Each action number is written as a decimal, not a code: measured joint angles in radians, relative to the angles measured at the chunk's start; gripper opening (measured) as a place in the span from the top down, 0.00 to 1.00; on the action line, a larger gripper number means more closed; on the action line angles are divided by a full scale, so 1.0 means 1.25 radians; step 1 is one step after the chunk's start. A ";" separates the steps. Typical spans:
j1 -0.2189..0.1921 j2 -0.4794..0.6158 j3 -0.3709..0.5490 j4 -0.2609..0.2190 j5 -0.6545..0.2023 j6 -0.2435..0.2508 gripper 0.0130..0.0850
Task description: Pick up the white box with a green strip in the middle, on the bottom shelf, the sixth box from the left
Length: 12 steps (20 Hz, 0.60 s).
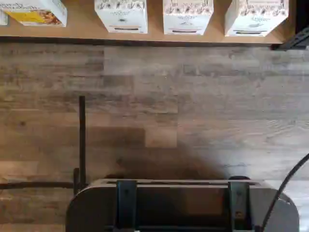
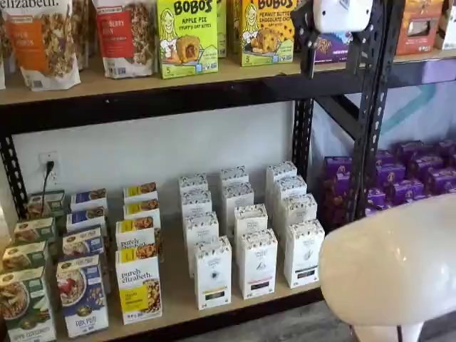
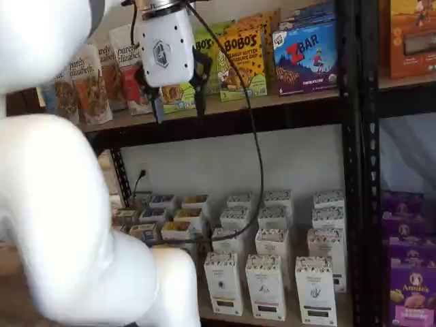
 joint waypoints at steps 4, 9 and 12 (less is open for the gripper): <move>0.068 0.004 -0.002 -0.098 0.005 0.038 0.00; 0.046 -0.004 0.018 -0.085 -0.024 0.026 0.00; 0.018 -0.015 0.060 -0.073 -0.073 0.004 0.00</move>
